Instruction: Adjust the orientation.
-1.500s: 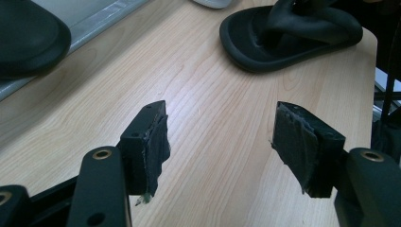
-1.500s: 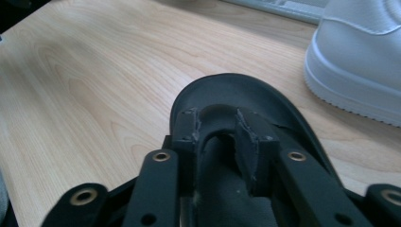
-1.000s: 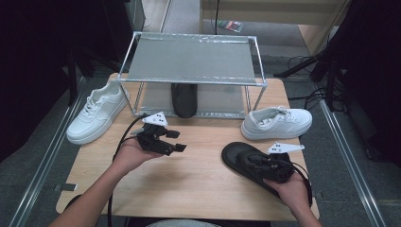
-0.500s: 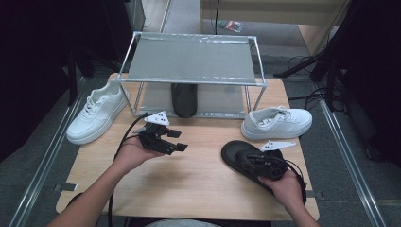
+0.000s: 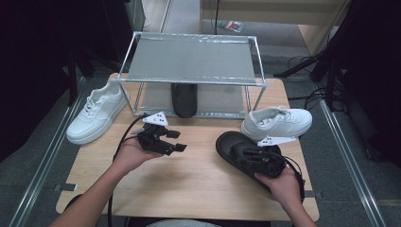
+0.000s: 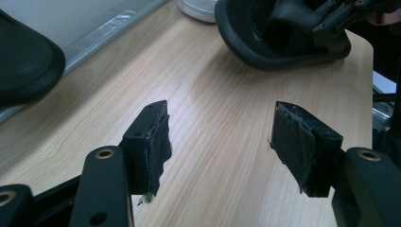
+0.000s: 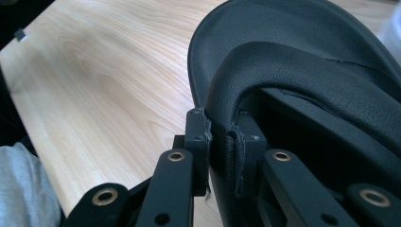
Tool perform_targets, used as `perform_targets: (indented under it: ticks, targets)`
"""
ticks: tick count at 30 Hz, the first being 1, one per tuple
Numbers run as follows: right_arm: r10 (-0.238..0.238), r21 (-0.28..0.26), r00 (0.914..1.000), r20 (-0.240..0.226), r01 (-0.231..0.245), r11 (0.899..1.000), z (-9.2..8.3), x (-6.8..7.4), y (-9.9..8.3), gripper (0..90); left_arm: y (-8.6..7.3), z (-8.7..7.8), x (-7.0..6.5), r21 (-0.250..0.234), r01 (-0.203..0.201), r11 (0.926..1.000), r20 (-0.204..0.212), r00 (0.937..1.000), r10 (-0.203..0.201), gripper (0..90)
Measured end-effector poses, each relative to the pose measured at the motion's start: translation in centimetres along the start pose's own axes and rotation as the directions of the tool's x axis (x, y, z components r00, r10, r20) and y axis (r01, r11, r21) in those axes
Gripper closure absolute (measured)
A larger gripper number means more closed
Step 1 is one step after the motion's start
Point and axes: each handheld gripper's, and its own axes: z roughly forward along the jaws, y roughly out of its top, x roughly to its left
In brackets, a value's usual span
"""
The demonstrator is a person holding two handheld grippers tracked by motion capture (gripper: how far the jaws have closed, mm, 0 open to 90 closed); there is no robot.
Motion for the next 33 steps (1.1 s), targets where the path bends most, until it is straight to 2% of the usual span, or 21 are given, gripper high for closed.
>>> perform_targets:
  ticks: [13,19,27,29,31,33]
  targets:
    - [-0.016,0.018,0.9956,-0.092,0.018,1.000,2.6,2.6,3.0,81.0,-1.1,-1.4,-0.2,-0.022,0.028,0.9994,-0.029,0.9992,-0.028,38.0]
    - [-0.030,0.027,0.9912,-0.129,0.034,0.999,4.7,3.6,4.6,81.0,-1.8,-2.1,-0.4,-0.026,0.043,0.9987,-0.045,0.9980,-0.044,38.0]
    - [-0.071,0.045,0.9824,-0.173,0.080,0.996,8.1,4.9,6.5,80.6,-2.6,-2.9,-0.6,-0.039,0.062,0.9973,-0.071,0.9954,-0.065,38.1]
    - [-0.076,0.048,0.9806,-0.181,0.086,0.995,9.1,5.0,7.0,80.5,-2.7,-3.2,-0.8,-0.061,0.064,0.9961,-0.090,0.9936,-0.070,39.1]
    - [-0.085,0.054,0.9809,-0.175,0.096,0.994,10.1,5.0,7.4,80.5,-2.8,-3.5,-0.8,-0.091,0.081,0.9925,-0.088,0.9921,-0.089,39.8]
    - [-0.085,0.066,0.9816,-0.171,0.097,0.993,11.2,5.0,7.6,80.4,-2.9,-3.5,-0.7,-0.093,0.097,0.9909,-0.081,0.9912,-0.104,39.8]
